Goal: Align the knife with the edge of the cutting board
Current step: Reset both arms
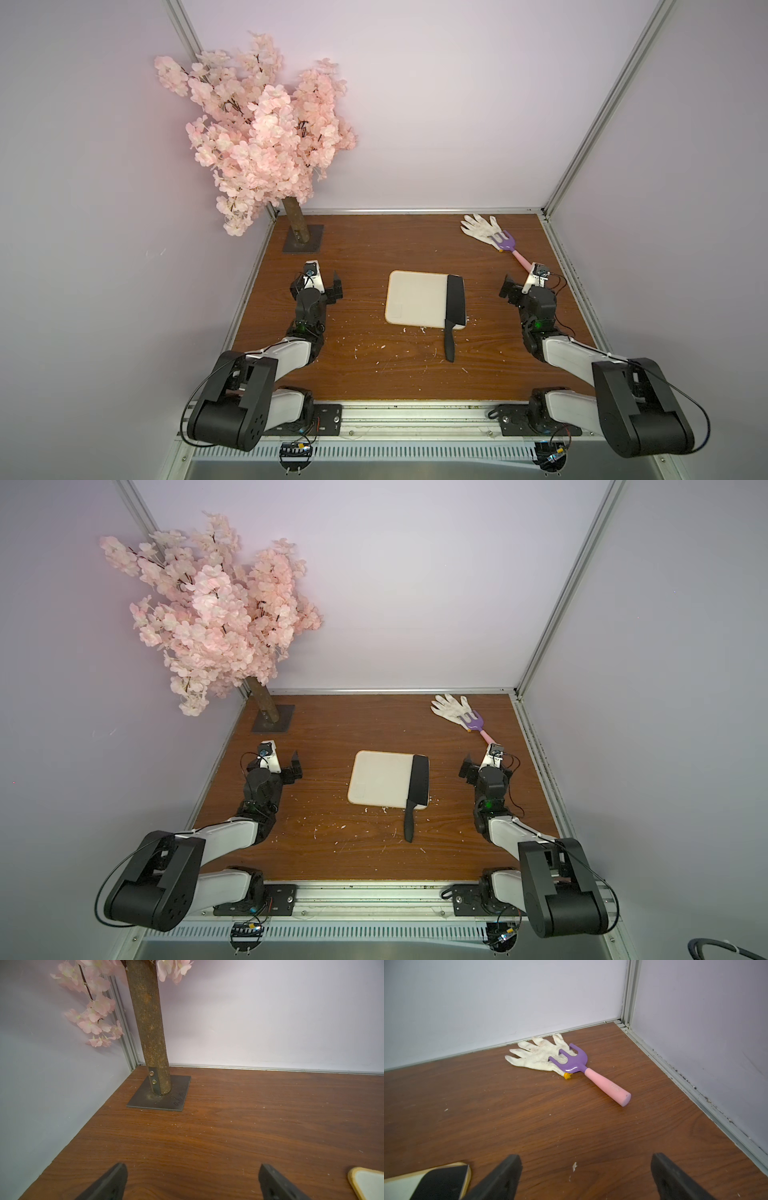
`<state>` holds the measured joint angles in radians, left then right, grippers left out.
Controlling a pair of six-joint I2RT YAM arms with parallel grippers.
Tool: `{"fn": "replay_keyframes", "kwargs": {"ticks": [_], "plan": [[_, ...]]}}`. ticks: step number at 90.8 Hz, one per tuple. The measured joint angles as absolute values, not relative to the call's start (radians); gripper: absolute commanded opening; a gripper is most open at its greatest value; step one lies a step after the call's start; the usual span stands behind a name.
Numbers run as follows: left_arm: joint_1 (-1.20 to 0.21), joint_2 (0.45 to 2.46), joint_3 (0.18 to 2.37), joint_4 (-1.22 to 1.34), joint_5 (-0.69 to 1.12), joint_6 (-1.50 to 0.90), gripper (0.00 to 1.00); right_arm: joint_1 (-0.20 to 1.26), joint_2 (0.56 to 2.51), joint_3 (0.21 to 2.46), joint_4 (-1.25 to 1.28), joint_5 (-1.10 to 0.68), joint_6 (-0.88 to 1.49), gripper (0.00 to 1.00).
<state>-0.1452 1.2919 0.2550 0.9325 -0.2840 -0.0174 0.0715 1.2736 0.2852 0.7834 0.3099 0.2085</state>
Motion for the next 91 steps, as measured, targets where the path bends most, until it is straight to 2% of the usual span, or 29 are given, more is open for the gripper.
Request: {"fn": "replay_keyframes", "kwargs": {"ticks": [16, 29, 40, 57, 79, 91], "plan": [[-0.124, 1.364, 0.214, 1.060, -0.260, -0.004, 0.99, 0.071, 1.369, 0.272, 0.893, 0.286, 0.146, 0.99], [-0.122, 1.450, 0.182, 1.172, -0.241, 0.012, 0.99, 0.071, 1.365, 0.238, 0.989, 0.269, 0.098, 1.00], [-0.110, 1.503, 0.177, 1.237, -0.231, 0.012, 0.99, 0.071, 1.384, 0.165, 1.151, 0.270, 0.070, 0.99], [-0.094, 1.526, 0.178, 1.284, -0.200, 0.012, 0.99, 0.072, 1.553, 0.054, 1.425, 0.270, 0.048, 0.99], [-0.028, 1.529, 0.212, 1.256, -0.089, 0.000, 0.99, 0.071, 1.551, 0.209, 1.344, 0.209, 0.022, 0.99], [-0.026, 1.529, 0.214, 1.251, -0.067, -0.002, 0.99, 0.070, 1.550, 0.218, 1.324, 0.187, 0.015, 1.00]]}}
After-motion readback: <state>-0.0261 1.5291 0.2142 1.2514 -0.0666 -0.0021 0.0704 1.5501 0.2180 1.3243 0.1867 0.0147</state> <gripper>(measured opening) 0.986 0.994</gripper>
